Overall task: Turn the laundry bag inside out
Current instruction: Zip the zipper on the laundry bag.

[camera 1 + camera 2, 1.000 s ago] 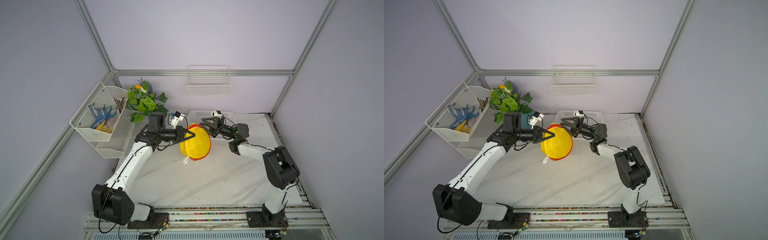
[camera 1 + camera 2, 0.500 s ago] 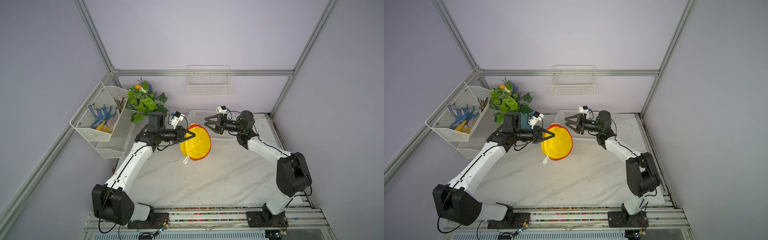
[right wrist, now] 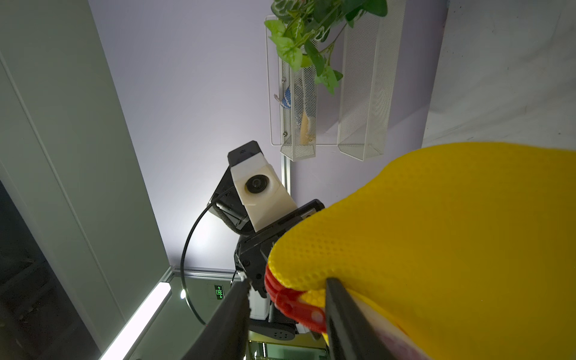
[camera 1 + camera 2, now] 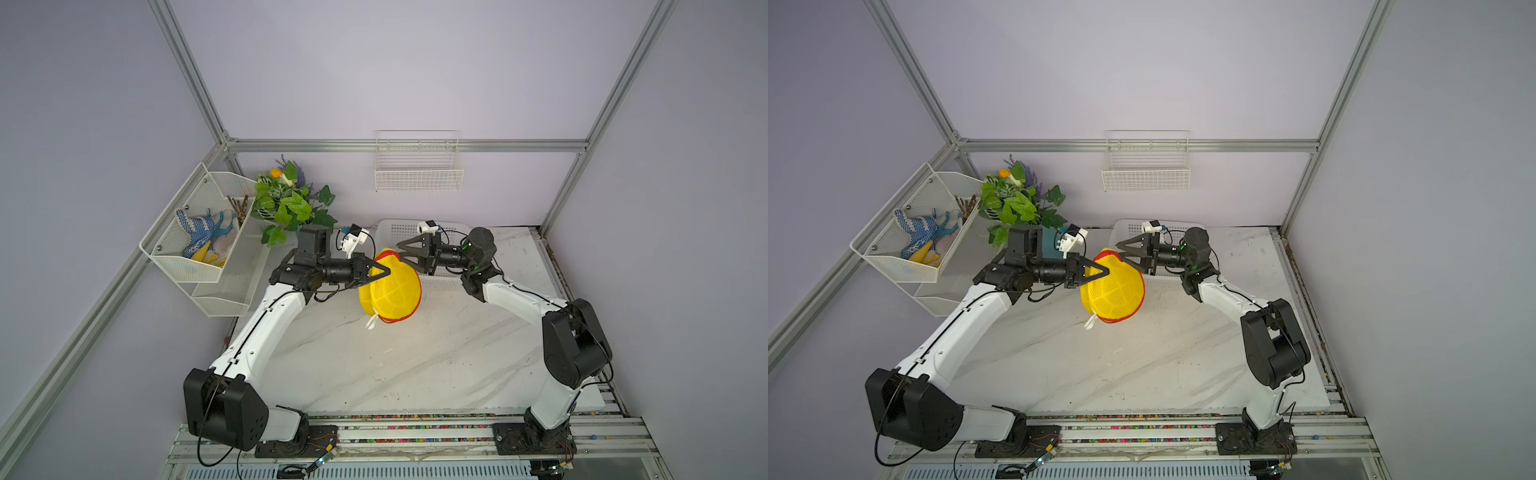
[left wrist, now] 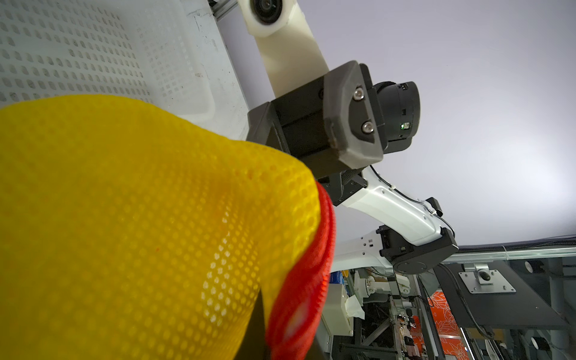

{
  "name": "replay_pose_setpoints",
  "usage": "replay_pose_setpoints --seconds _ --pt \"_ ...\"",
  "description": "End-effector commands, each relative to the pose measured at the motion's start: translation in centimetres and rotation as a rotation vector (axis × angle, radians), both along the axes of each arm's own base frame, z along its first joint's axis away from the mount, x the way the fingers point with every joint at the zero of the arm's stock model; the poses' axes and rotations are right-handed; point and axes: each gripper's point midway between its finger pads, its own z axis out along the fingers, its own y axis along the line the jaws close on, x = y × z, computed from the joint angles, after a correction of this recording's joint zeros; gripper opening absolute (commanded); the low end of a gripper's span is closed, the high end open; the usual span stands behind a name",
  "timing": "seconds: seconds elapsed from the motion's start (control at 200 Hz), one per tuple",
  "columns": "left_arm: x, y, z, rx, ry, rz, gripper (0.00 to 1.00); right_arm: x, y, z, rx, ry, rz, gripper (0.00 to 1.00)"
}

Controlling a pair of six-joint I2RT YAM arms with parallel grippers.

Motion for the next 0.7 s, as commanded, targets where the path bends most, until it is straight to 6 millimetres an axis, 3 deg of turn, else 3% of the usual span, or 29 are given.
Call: replay_pose_setpoints --seconds 0.0,0.31,0.435,0.695 --pt "-0.1 -0.3 4.0 -0.032 -0.121 -0.031 0.00 -1.9 0.4 1.2 0.026 -0.024 0.059 0.44" --pt "0.0 -0.3 3.9 -0.032 -0.118 -0.031 0.00 -1.5 -0.6 2.6 0.209 0.085 0.033 0.34" --pt "-0.1 -0.3 3.8 -0.032 -0.115 -0.031 0.00 -1.3 -0.4 2.3 0.204 0.094 0.034 0.29" --pt "0.0 -0.3 3.8 -0.030 -0.116 -0.028 0.00 -1.5 -0.4 2.0 0.202 0.109 0.039 0.00"
